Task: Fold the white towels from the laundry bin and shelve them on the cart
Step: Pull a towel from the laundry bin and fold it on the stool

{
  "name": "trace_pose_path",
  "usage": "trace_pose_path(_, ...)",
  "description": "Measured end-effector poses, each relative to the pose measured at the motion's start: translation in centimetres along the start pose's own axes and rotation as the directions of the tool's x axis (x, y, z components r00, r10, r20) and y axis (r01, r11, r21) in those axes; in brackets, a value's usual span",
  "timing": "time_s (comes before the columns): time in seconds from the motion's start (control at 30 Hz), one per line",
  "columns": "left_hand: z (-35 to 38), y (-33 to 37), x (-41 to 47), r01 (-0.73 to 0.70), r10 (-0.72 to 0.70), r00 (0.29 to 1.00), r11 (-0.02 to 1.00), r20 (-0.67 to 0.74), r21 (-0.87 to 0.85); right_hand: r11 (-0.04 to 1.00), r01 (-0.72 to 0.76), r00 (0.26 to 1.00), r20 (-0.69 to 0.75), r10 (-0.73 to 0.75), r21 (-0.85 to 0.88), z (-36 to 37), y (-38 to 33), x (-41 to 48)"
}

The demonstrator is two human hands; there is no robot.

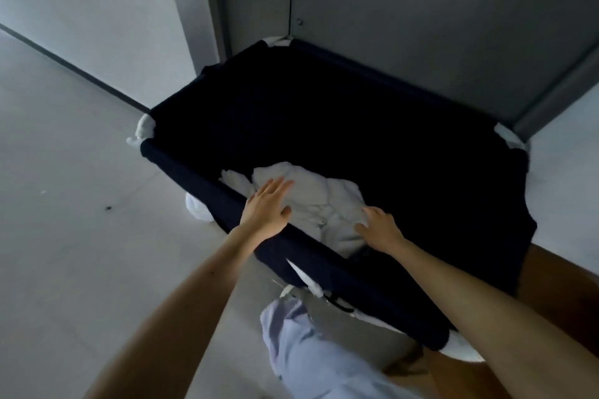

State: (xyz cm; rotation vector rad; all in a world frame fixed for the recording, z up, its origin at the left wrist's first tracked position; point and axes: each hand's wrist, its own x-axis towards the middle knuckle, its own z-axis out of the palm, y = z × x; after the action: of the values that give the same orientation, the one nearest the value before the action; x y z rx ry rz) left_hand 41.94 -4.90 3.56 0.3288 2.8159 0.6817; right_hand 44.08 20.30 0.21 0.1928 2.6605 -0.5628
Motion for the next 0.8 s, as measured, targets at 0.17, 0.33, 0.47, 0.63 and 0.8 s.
trace_pose_path(0.17,-0.1,-2.0,9.6,-0.011,0.009,0.996,1.0,0.091,0.022,0.99,-0.139,0.99,0.025,0.139,-0.018,-1.5,0.6,8.3)
trace_pose_path(0.33,-1.0,-5.1,17.0,0.028,-0.032,0.99,0.999,0.139,0.035,0.987,-0.152,0.985,0.074,0.155,-0.048,-2.2,-0.1,14.6)
trace_pose_path(0.47,-0.1,-7.1,21.6,0.007,-0.027,0.97,0.997,0.243,0.081,0.984,-0.176,0.979,0.097,0.178,-0.032,-1.9,-0.7,18.8)
trace_pose_path(0.63,4.4,-9.7,28.0,-0.078,0.045,0.943,0.993,0.331,0.089,0.974,-0.227,0.96,0.166,0.227,-0.018,1.1,-0.1,24.4)
trace_pose_path(0.8,11.3,-13.9,34.3,-0.065,0.026,0.921,0.994,0.388,0.087,0.959,-0.281,0.941,0.203,0.27,0.028,6.6,1.7,30.0)
